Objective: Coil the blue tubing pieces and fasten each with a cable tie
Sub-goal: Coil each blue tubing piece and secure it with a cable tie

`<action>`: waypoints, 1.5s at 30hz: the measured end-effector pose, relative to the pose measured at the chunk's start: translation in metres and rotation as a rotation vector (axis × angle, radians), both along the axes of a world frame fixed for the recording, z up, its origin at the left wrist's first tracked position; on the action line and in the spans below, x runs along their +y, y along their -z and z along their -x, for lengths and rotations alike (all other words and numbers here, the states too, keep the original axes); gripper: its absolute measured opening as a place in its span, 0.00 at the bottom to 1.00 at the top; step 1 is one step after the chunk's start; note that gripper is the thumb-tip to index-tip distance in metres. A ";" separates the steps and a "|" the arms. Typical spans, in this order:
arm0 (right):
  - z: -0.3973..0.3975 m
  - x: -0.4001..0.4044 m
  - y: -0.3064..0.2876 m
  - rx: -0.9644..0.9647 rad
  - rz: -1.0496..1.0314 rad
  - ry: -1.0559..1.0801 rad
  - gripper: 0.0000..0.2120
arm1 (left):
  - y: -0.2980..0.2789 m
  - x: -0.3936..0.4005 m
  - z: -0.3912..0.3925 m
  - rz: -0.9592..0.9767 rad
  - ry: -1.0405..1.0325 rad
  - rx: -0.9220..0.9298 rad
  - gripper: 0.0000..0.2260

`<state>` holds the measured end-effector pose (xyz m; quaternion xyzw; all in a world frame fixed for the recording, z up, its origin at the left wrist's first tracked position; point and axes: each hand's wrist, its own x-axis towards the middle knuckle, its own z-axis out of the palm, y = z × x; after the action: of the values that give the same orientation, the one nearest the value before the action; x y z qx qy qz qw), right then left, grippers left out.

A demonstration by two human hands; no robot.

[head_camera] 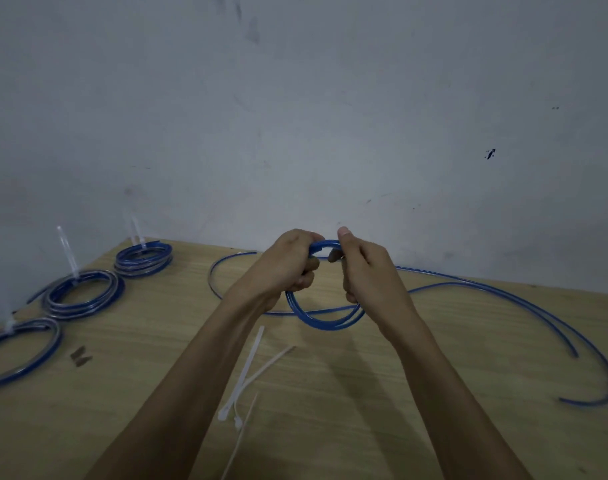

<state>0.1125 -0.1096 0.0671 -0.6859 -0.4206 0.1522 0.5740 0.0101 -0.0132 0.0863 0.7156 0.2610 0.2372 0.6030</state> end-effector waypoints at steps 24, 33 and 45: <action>-0.003 -0.003 -0.003 0.149 -0.148 -0.073 0.10 | 0.007 -0.002 -0.006 -0.354 -0.150 -0.174 0.03; -0.016 -0.007 -0.007 0.336 -0.223 0.023 0.12 | 0.020 -0.004 -0.013 -0.780 -0.120 -0.054 0.16; -0.007 0.002 0.005 0.210 -0.170 -0.008 0.10 | 0.014 0.012 0.002 -0.907 -0.055 0.237 0.14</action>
<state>0.1195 -0.1078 0.0622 -0.6134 -0.3724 0.1893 0.6702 0.0078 -0.0009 0.0723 0.9218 0.2170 0.2600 0.1889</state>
